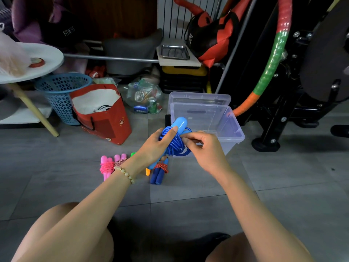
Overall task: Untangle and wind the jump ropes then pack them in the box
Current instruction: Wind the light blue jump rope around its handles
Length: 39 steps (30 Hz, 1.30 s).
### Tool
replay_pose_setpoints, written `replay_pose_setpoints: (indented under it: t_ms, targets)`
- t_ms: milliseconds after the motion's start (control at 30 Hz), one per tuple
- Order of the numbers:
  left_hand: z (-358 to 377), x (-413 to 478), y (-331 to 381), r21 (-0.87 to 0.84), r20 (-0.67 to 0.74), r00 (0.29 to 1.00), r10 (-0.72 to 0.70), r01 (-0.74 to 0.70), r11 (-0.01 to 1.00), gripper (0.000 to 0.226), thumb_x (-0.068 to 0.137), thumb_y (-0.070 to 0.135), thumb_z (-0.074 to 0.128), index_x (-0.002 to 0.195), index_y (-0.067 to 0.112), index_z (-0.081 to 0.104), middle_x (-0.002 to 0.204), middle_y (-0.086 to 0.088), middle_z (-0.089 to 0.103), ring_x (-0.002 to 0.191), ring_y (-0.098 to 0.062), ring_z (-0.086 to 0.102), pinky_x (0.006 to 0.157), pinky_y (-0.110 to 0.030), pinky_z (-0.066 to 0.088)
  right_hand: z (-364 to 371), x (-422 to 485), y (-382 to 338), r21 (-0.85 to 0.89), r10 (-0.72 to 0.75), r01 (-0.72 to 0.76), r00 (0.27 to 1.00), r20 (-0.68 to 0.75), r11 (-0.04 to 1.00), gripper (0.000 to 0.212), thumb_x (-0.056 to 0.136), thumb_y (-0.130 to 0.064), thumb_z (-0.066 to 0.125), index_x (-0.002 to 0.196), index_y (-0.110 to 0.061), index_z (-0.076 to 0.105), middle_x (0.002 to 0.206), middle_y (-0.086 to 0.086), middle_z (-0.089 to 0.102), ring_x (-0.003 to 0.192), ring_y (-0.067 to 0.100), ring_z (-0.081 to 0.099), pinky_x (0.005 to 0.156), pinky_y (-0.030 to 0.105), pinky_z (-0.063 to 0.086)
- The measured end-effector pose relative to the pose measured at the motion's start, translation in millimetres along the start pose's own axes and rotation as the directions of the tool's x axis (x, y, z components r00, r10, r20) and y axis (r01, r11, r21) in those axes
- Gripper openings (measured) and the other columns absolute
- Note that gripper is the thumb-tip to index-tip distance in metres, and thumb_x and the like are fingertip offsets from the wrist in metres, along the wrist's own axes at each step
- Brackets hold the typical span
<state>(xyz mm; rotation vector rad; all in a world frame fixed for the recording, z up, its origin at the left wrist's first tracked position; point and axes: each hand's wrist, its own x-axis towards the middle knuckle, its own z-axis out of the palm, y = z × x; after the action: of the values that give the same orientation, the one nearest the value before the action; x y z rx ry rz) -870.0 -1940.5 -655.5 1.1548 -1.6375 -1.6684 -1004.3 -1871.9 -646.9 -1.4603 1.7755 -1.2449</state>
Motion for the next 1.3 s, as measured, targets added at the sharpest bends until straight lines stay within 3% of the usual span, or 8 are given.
replay_pose_setpoints:
  t_ms: [267,433,533,833,933,1033,1133,1300]
  targets:
    - [-3.8,4.9,-12.4,0.150,-0.061,0.997,0.045,-0.036,0.988,0.032,0.093,0.048,0.047,0.094,0.018,0.057,0.064,0.007,0.055,0.042,-0.001,0.048,0.046,-0.016,0.038,13.8,-8.9,2.4,0.104,0.114,-0.121,0.991,0.069,0.987,0.012,0.081,-0.017,0.073,0.092,-0.014,0.073,0.087,0.003,0.070,0.075,0.007,0.064,0.073,0.019,0.051]
    - [-7.4,5.4,-16.7,0.242,0.004,0.996,0.085,-0.084,0.967,0.032,0.092,0.048,0.050,0.084,0.017,0.052,0.065,0.002,0.049,0.052,-0.012,0.044,0.050,-0.021,0.038,9.1,-7.5,5.5,0.235,0.250,-0.297,0.945,0.209,0.926,0.008,0.084,-0.016,0.069,0.092,-0.016,0.069,0.084,-0.004,0.069,0.069,-0.007,0.062,0.066,0.006,0.044]
    - [-7.3,5.3,-16.3,0.237,0.030,0.994,0.105,-0.109,0.965,0.028,0.093,0.043,0.050,0.079,0.019,0.050,0.061,0.007,0.047,0.046,-0.001,0.044,0.048,-0.013,0.036,5.3,-6.7,7.9,0.283,0.297,-0.362,0.922,0.248,0.888,0.019,0.086,-0.016,0.067,0.103,-0.008,0.068,0.085,-0.003,0.068,0.067,-0.009,0.062,0.062,0.004,0.042]
    - [7.0,7.5,-12.8,0.068,-0.074,0.994,0.085,-0.080,0.994,0.029,0.094,0.045,0.046,0.083,0.019,0.051,0.066,-0.002,0.049,0.052,-0.015,0.042,0.041,-0.018,0.037,12.7,-5.6,6.8,0.450,0.284,-0.301,0.953,0.107,0.841,0.009,0.085,-0.013,0.067,0.094,-0.013,0.069,0.092,0.006,0.070,0.079,0.005,0.065,0.070,0.013,0.047]
    - [7.8,9.1,-13.8,0.063,-0.063,0.987,0.146,-0.142,0.988,0.028,0.096,0.042,0.046,0.075,0.022,0.047,0.052,0.012,0.045,0.044,-0.007,0.038,0.042,-0.017,0.036,9.6,-3.0,8.7,0.289,0.188,-0.202,0.979,0.077,0.936,0.007,0.090,-0.020,0.062,0.092,-0.018,0.069,0.097,0.006,0.070,0.086,0.011,0.063,0.072,0.016,0.048]
    - [10.5,13.8,-18.4,-0.017,-0.048,0.997,0.062,-0.063,0.998,0.035,0.095,0.047,0.044,0.087,0.015,0.055,0.067,0.000,0.052,0.054,-0.013,0.044,0.045,-0.019,0.041,18.7,-4.0,14.0,-0.017,-0.003,0.001,0.995,-0.097,1.000,0.009,0.092,-0.019,0.059,0.086,-0.015,0.065,0.084,0.003,0.064,0.077,0.011,0.058,0.067,0.016,0.044]
    - [16.0,15.6,-21.1,-0.063,-0.056,0.997,-0.056,0.052,0.997,0.047,0.093,0.055,0.044,0.102,0.011,0.057,0.071,-0.008,0.054,0.051,-0.018,0.045,0.044,-0.024,0.040,29.0,-7.0,15.5,0.005,-0.008,0.010,0.967,-0.254,1.000,0.006,0.090,-0.014,0.060,0.086,-0.011,0.064,0.073,-0.006,0.060,0.066,0.001,0.054,0.063,0.009,0.039]
    - [13.9,15.1,-21.0,0.061,-0.124,0.990,0.064,-0.056,0.997,0.031,0.094,0.045,0.048,0.076,0.020,0.048,0.056,0.007,0.048,0.042,-0.005,0.042,0.041,-0.015,0.037,28.1,-1.0,18.7,0.057,0.110,-0.101,0.973,-0.202,0.993,0.014,0.092,-0.013,0.056,0.093,-0.002,0.066,0.073,-0.003,0.061,0.065,0.006,0.054,0.061,0.010,0.041]
